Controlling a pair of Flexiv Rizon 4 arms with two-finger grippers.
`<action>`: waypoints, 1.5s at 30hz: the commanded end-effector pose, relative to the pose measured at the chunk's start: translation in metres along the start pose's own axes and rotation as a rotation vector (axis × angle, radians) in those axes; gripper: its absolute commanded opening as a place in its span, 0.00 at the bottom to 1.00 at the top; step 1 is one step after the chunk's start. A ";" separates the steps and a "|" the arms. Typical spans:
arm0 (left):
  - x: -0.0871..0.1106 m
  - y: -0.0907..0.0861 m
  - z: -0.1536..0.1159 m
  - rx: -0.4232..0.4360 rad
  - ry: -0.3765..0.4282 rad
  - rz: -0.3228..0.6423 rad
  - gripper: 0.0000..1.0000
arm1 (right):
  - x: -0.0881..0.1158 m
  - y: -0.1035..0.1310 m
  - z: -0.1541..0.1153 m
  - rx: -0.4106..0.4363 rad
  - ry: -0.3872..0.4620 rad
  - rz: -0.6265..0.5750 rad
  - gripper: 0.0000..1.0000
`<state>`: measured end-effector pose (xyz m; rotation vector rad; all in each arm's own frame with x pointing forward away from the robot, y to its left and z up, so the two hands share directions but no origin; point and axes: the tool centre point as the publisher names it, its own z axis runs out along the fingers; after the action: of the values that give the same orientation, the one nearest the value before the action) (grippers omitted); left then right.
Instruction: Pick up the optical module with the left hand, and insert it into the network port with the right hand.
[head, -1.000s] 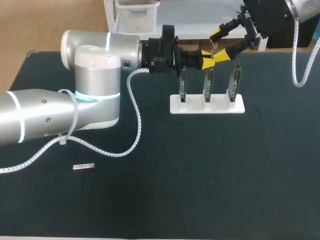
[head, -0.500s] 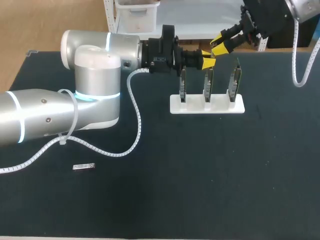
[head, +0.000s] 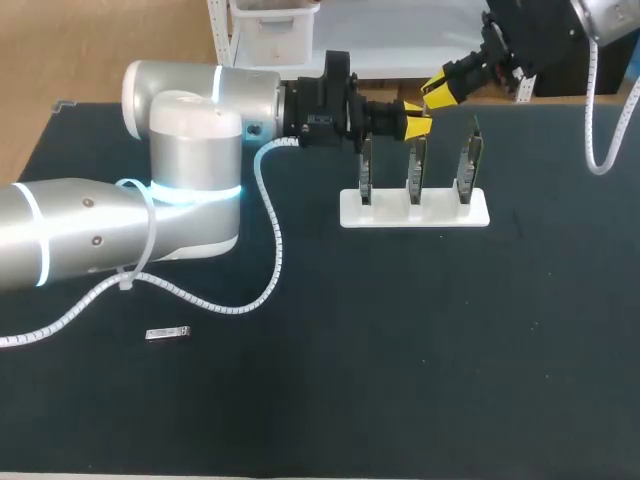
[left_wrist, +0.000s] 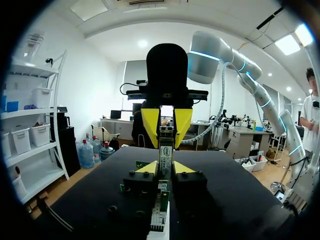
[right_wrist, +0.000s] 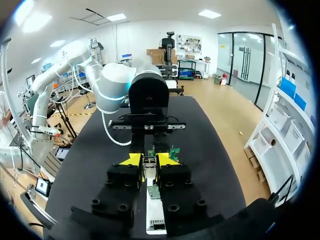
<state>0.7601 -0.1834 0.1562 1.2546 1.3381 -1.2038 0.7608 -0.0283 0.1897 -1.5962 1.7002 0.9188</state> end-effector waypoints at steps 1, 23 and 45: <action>0.000 0.001 0.000 -0.003 -0.001 0.000 1.00 | 0.001 0.003 0.000 0.003 0.000 -0.001 0.00; 0.004 -0.002 -0.013 -0.022 0.118 0.008 1.00 | 0.001 0.006 -0.002 0.010 0.006 -0.002 0.00; 0.023 0.007 -0.025 -0.014 0.414 0.033 1.00 | 0.005 0.004 -0.001 0.012 -0.004 0.012 0.00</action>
<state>0.7581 -0.1538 0.1349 1.5198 1.5831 -0.9440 0.7565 -0.0319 0.1872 -1.5781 1.7132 0.9156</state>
